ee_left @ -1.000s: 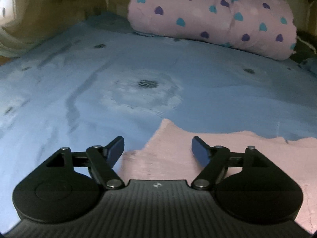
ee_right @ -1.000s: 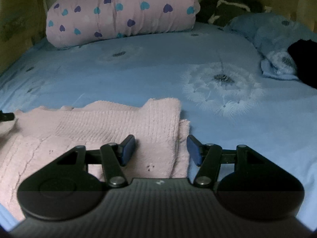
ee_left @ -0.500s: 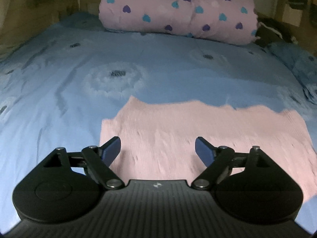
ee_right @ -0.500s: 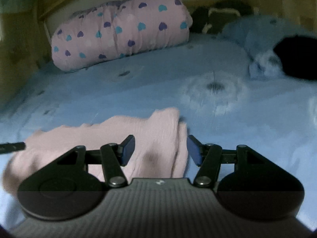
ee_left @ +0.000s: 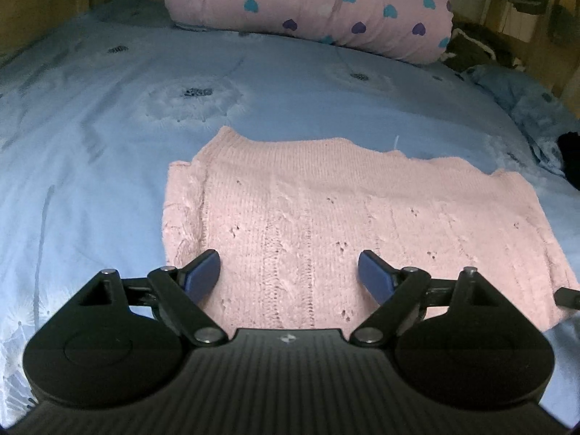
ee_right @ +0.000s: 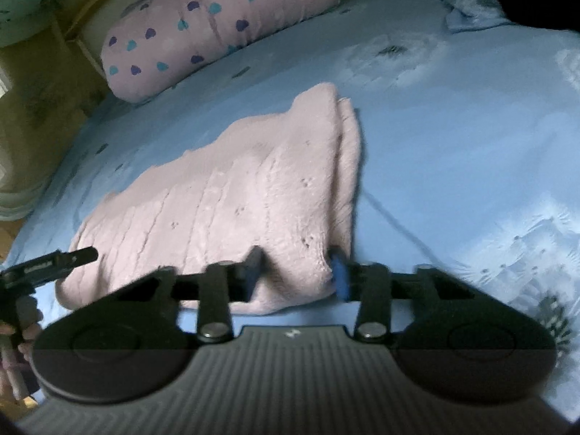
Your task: Fold small clothes
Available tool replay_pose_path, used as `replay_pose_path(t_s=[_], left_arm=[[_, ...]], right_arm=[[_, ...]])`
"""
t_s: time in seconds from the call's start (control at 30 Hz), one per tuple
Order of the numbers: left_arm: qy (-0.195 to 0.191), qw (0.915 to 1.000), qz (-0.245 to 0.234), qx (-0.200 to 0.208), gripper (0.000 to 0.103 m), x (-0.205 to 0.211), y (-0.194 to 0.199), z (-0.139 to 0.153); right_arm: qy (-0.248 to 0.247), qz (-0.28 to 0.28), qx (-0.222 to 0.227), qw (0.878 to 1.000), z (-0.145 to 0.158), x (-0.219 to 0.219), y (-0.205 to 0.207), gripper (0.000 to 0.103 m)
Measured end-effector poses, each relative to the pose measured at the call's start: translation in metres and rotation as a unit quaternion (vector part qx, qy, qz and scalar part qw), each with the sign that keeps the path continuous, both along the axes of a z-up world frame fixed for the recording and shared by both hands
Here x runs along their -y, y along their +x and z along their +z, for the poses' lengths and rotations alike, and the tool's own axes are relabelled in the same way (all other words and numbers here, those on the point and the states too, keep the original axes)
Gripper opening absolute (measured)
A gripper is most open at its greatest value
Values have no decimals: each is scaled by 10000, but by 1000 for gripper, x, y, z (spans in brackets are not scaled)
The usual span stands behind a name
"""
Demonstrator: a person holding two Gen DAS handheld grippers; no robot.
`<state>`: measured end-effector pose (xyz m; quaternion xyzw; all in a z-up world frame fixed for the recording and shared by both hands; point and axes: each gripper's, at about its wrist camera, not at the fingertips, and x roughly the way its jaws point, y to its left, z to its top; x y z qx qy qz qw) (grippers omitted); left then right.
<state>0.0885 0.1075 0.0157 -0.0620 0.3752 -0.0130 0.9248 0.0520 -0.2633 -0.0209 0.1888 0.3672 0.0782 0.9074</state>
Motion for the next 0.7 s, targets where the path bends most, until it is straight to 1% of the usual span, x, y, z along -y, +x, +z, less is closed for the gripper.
replay_pose_path(t_s=[0.03,0.07,0.13,0.2,0.23,0.3,0.37,0.4,0.47,0.53,0.6,0.63,0.67,0.7], left_arm=[[-30,10000,8,-6,87,-1,0,0],[-28,10000,7,2,87,-1,0,0],[49,10000,-17,15,87,1,-1,0],[141,9999,-65,3,87,3,-1,-1],[216,9997,-86,-15,87,4,-1,-2],[367,9992,-120,-46,87,7,-1,-5],[441,9989,-128,-48,87,9,-1,-5],[449,9989,-126,-48,87,9,0,-5],[434,9990,-115,-55,88,9,1,-5],[399,9991,-98,-68,88,8,2,-5],[342,9994,-78,-69,88,7,3,-4],[314,9995,-65,-66,88,6,4,-3],[295,9995,-54,-64,88,6,5,-3],[275,9996,-46,-64,88,6,5,-3]], right_arm=[[-121,39,18,9999,1,-4,1,24],[-233,85,59,9997,4,-7,2,21],[-474,141,201,9986,16,-8,-1,19],[-898,79,428,9950,32,-6,-9,19],[-1090,72,444,9930,37,-4,-13,18],[-1287,149,235,9913,34,0,-16,17],[-1815,291,-58,9829,17,-6,-15,17],[-1987,386,-116,9792,8,-10,-15,17],[-2018,490,-38,9782,5,-12,-16,19],[-2037,587,31,9773,14,-14,-15,20],[-1947,646,102,9787,24,-12,-13,21],[-1878,615,151,9802,30,-10,-10,25],[-1800,570,219,9818,35,-9,-7,31],[-1732,508,294,9831,39,-7,-3,34]])
